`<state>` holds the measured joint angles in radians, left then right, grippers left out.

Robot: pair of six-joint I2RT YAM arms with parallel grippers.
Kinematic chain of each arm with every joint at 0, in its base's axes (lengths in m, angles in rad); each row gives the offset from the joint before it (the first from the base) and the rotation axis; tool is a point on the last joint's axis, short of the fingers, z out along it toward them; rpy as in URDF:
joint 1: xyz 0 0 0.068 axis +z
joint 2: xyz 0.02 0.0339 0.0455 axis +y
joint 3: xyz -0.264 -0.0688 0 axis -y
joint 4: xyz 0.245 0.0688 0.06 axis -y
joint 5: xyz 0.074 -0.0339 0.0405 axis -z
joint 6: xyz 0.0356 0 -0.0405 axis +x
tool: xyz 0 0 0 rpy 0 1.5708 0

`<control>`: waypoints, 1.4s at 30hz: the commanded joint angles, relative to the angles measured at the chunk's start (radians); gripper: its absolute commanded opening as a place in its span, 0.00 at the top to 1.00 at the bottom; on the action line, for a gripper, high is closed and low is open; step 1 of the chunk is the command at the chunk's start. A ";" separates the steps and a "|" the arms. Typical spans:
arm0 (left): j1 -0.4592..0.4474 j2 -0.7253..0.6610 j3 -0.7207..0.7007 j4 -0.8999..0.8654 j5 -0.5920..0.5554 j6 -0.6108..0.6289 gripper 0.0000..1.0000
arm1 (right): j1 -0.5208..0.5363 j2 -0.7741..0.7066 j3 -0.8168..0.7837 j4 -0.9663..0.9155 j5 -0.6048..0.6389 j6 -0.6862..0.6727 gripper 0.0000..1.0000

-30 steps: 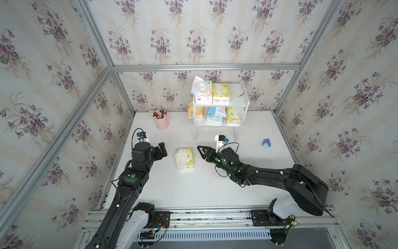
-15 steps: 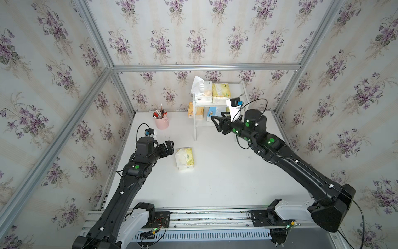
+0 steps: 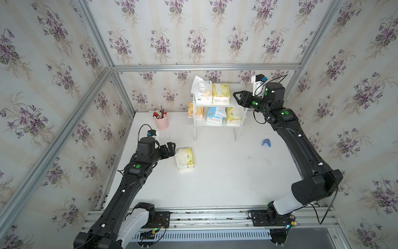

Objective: Remove the tissue boxes from the shelf
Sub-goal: Pick up a box of tissues from the shelf.

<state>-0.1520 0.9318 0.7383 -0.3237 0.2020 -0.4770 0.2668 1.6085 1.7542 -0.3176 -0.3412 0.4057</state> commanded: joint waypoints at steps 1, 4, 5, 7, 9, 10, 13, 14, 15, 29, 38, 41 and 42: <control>0.000 0.005 -0.006 0.025 -0.001 0.012 0.01 | -0.005 0.066 0.070 0.002 -0.045 0.062 0.48; 0.000 0.017 -0.005 0.025 -0.004 0.014 0.01 | -0.005 0.156 0.174 -0.041 -0.067 0.096 0.53; 0.001 0.022 -0.002 0.025 -0.004 0.015 0.01 | -0.005 0.182 0.203 -0.047 -0.080 0.106 0.54; 0.001 0.027 0.001 0.021 -0.003 0.017 0.01 | -0.004 0.224 0.244 -0.058 -0.103 0.126 0.55; 0.000 0.027 0.000 0.021 -0.005 0.018 0.01 | -0.005 0.258 0.282 -0.073 -0.104 0.133 0.56; 0.001 0.027 -0.003 0.021 -0.007 0.018 0.01 | -0.005 0.270 0.295 -0.080 -0.095 0.133 0.56; 0.000 0.024 -0.004 0.021 -0.010 0.018 0.01 | -0.005 0.289 0.307 -0.075 -0.081 0.137 0.58; 0.000 0.024 -0.004 0.023 -0.010 0.020 0.01 | -0.005 0.293 0.309 -0.070 -0.084 0.139 0.60; 0.000 0.024 -0.003 0.022 -0.010 0.020 0.01 | -0.004 0.300 0.312 -0.070 -0.088 0.140 0.61; 0.000 0.026 -0.007 0.027 -0.010 0.014 0.01 | -0.004 0.255 0.258 -0.076 -0.096 0.162 0.90; 0.000 0.022 -0.004 0.031 -0.019 0.018 0.01 | -0.004 0.034 0.039 0.048 -0.018 0.178 1.00; 0.001 0.024 0.000 0.033 -0.021 0.017 0.01 | -0.005 -0.049 -0.031 0.070 0.005 0.178 1.00; 0.001 0.024 0.001 0.035 -0.022 0.017 0.01 | -0.005 -0.084 -0.055 0.079 0.008 0.180 1.00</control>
<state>-0.1520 0.9562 0.7330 -0.3183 0.1879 -0.4698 0.2626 1.5806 1.7390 -0.3107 -0.3679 0.5766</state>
